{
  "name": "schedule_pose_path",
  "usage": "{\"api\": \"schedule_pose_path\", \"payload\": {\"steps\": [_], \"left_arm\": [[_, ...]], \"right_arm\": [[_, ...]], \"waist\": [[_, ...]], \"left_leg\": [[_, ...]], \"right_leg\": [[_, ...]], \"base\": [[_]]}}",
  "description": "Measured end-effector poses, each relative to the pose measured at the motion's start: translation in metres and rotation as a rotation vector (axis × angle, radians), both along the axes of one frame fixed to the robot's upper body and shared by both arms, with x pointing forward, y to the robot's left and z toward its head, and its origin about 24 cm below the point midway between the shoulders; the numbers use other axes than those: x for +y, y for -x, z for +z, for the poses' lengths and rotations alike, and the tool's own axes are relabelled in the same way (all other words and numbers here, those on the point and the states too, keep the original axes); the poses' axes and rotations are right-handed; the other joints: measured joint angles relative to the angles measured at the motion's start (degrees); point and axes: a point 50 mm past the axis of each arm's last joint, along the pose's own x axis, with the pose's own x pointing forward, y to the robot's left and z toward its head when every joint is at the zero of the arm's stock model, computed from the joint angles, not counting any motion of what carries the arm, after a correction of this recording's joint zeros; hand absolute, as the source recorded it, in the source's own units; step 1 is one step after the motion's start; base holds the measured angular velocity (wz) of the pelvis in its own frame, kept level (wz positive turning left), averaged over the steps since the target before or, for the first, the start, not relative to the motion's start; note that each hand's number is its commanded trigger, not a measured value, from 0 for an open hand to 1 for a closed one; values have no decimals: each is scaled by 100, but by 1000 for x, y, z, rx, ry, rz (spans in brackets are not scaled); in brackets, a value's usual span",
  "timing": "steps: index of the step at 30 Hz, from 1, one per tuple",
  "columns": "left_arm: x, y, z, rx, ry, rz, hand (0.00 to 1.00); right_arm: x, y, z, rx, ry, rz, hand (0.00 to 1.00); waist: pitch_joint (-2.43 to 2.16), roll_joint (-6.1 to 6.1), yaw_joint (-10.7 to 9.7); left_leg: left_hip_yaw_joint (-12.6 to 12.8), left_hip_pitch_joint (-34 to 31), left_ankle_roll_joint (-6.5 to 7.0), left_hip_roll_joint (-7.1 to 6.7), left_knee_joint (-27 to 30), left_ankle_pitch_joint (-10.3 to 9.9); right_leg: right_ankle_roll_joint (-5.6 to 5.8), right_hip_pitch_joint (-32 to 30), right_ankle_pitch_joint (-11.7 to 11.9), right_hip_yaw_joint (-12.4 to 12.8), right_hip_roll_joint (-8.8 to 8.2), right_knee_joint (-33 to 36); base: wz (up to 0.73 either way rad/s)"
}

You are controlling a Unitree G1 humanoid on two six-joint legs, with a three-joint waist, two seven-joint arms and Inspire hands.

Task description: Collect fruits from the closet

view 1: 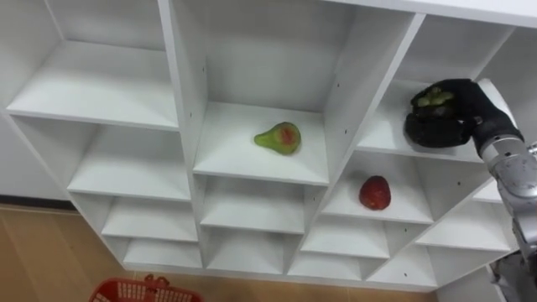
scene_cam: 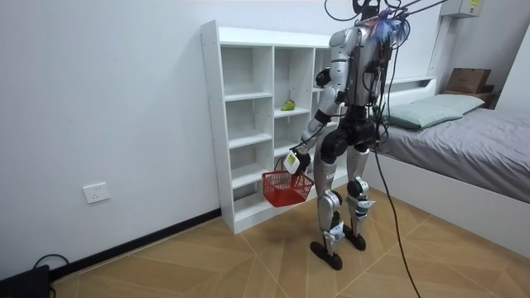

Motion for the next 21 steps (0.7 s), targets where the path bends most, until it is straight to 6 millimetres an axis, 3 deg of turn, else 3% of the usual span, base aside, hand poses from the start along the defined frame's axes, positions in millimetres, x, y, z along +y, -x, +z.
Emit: {"api": "schedule_pose_path", "payload": {"steps": [2,11,13,18,21], "left_arm": [[0,0,0,2,-1,-5,100],[-1,-3,0,1,-2,-25,100],[-1,-3,0,0,-2,-25,100],[-1,-3,0,-1,-2,-25,100],[-2,-5,1,-6,-2,-27,100]], "right_arm": [[3,0,-2,9,7,10,100],[5,0,-4,9,-30,-9,100],[5,-1,-3,5,-36,-14,100],[9,4,-1,-3,-26,-2,100],[15,10,0,-22,-20,28,100]], "waist": [[19,0,14],[16,-7,-11],[10,-10,-2],[-57,-27,-20],[-63,-11,-28]], "left_leg": [[10,0,0,0,-13,0],[26,-3,0,2,-22,0],[49,-7,0,5,-20,0],[46,-3,-1,6,4,1],[53,31,-1,6,7,1]], "right_leg": [[0,-5,0,0,0,-1],[2,-24,-1,-19,-1,0],[2,-34,-1,-14,-1,1],[1,-40,-1,-10,1,-1],[1,-39,-1,-5,0,-2]], "base": [[0],[0],[-4],[-1],[-1]]}}
